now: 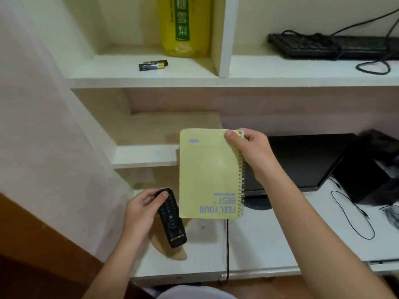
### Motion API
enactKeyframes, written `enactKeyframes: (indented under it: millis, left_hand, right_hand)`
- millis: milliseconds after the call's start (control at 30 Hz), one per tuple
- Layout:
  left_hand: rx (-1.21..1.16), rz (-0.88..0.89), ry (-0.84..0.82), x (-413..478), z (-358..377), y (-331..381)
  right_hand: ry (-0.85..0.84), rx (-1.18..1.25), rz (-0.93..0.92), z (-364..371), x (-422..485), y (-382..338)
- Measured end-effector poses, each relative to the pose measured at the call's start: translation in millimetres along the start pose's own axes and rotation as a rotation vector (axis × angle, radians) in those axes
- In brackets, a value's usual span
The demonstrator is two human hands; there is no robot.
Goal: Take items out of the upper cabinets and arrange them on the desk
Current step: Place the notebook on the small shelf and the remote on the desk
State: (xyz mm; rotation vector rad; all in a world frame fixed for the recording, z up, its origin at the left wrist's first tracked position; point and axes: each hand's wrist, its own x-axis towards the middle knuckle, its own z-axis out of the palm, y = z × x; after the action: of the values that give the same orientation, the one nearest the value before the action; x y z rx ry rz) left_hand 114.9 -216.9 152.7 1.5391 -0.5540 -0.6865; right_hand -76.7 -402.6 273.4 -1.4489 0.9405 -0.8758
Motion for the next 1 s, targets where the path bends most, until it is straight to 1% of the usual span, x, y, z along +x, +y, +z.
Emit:
enactKeyframes:
  millis: [100,233,400,500,667,833,933,1000]
  left_hand:
    - [-0.025,-0.004,-0.023,-3,8,-1]
    - [-0.008,-0.022,-0.029,-4,18,-9]
    - [-0.024,-0.072,-0.027,1,17,-23]
    - [-0.03,-0.103,-0.04,4,15,-27]
    - [-0.035,-0.123,-0.027,7,17,-30]
    - [-0.064,-0.158,-0.009,10,21,-37]
    - [-0.078,-0.176,-0.004,11,24,-38]
    - [-0.075,-0.183,-0.01,11,25,-39]
  right_hand:
    - [0.103,0.004,0.019,4,36,-1]
    - [0.144,0.018,0.035,13,66,5]
    - [0.176,-0.074,-0.054,21,84,2]
    - [0.147,-0.147,-0.154,31,86,10]
    - [0.079,-0.258,-0.23,34,91,30]
    - [0.073,-0.464,-0.315,34,98,29]
    - [0.129,-0.547,-0.405,34,98,29]
    - [0.116,-0.597,-0.41,33,98,31]
